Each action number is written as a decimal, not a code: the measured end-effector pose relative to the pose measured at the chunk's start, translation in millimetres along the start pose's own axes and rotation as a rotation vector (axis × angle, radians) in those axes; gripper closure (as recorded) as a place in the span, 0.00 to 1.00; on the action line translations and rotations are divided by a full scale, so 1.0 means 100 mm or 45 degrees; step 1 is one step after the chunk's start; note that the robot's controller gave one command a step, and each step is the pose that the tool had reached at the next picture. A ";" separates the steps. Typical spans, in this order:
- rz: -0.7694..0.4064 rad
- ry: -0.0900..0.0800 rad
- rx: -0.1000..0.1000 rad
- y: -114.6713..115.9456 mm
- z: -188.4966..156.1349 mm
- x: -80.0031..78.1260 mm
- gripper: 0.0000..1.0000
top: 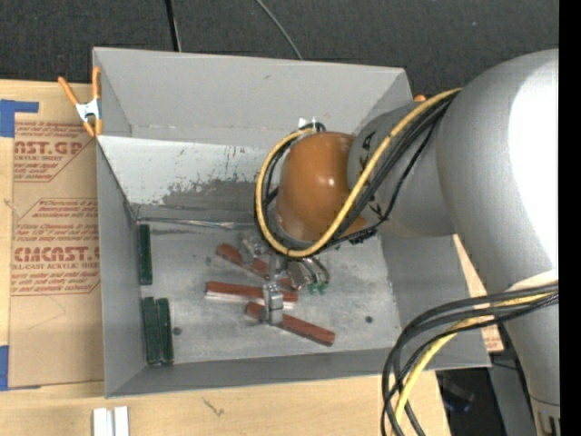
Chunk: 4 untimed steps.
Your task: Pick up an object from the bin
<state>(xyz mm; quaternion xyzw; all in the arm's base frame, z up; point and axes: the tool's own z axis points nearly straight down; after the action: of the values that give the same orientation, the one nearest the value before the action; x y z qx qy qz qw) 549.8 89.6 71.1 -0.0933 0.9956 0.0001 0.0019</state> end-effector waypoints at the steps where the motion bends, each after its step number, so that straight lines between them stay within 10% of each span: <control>1: 0.000 -0.013 -0.002 0.03 -0.07 -0.04 1.00; 2: 0.000 0.000 -0.003 0.03 0.00 0.01 0.00; 3: 0.001 -0.008 -0.003 0.03 -0.02 -0.01 1.00; 4: 0.000 0.002 -0.003 0.03 0.01 0.01 0.00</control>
Offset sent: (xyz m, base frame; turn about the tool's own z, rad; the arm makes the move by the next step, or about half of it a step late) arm 0.0000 0.0000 0.0000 0.0000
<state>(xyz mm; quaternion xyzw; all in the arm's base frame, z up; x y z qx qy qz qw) 548.0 92.2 70.4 -0.0932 0.9956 0.0010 0.0008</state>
